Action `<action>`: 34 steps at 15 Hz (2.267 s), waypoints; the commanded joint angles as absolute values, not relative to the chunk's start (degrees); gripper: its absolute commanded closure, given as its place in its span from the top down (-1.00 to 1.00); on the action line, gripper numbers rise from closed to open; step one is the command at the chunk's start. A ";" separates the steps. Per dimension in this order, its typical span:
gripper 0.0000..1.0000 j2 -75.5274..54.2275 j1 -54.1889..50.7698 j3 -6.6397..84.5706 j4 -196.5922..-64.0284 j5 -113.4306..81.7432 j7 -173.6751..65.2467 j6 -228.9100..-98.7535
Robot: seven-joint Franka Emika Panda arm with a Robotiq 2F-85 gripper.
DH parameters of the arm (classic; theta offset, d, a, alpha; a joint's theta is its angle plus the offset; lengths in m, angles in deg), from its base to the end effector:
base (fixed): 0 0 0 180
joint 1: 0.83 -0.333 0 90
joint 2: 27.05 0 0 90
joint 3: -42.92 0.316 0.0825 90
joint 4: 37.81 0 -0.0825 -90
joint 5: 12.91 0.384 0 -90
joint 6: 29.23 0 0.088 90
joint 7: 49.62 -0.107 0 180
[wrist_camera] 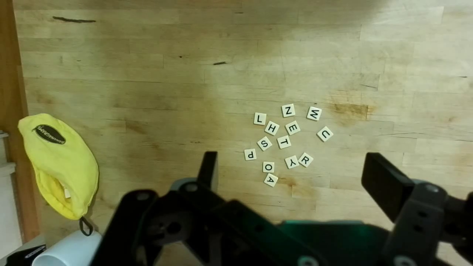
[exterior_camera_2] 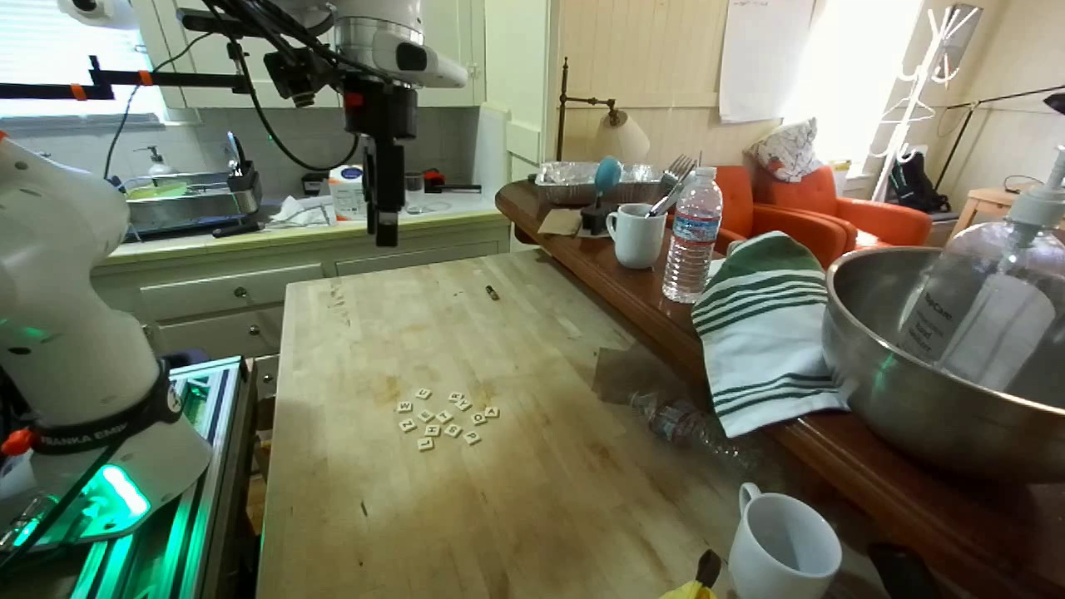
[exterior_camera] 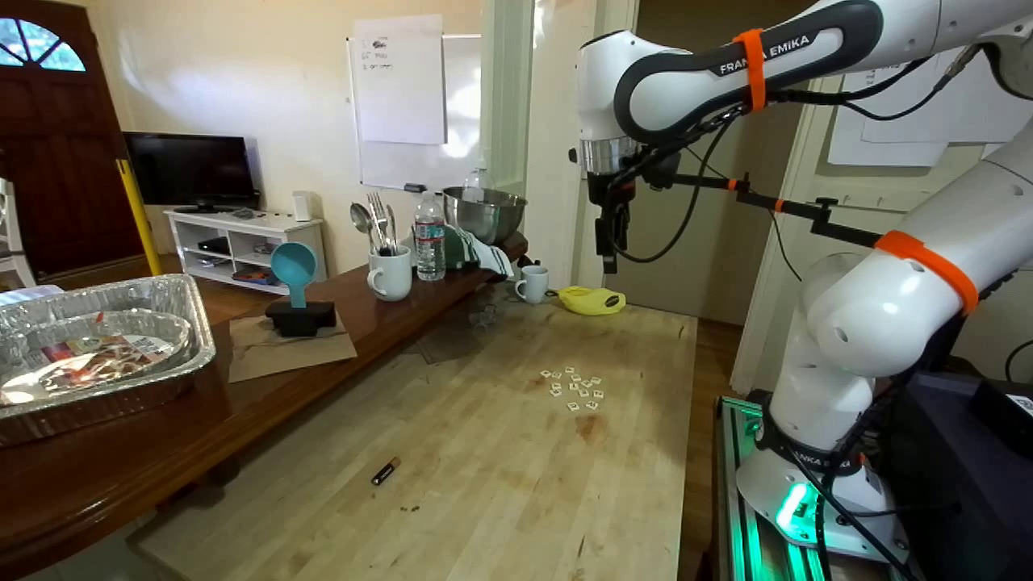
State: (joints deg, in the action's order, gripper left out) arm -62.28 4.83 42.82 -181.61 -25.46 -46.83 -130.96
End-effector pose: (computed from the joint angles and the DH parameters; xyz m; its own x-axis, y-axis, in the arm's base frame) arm 0.3470 -0.0540 0.4799 0.9910 -0.0074 -0.1335 0.0194 -0.9799 0.1987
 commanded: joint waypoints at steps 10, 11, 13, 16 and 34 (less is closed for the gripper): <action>1.00 -62.25 3.81 41.98 -181.50 -25.89 -47.28 -130.73; 1.00 -62.25 3.81 41.98 -181.50 -25.89 -47.28 -130.73; 1.00 -62.25 3.81 41.98 -181.50 -25.89 -47.28 -130.73; 1.00 -62.33 2.70 42.17 -182.31 -25.45 -46.35 -133.48; 1.00 -62.14 2.33 42.28 -181.81 -25.72 -46.92 -133.33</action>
State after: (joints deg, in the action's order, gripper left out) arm -62.17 2.99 42.82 -181.93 -25.44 -46.63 -133.53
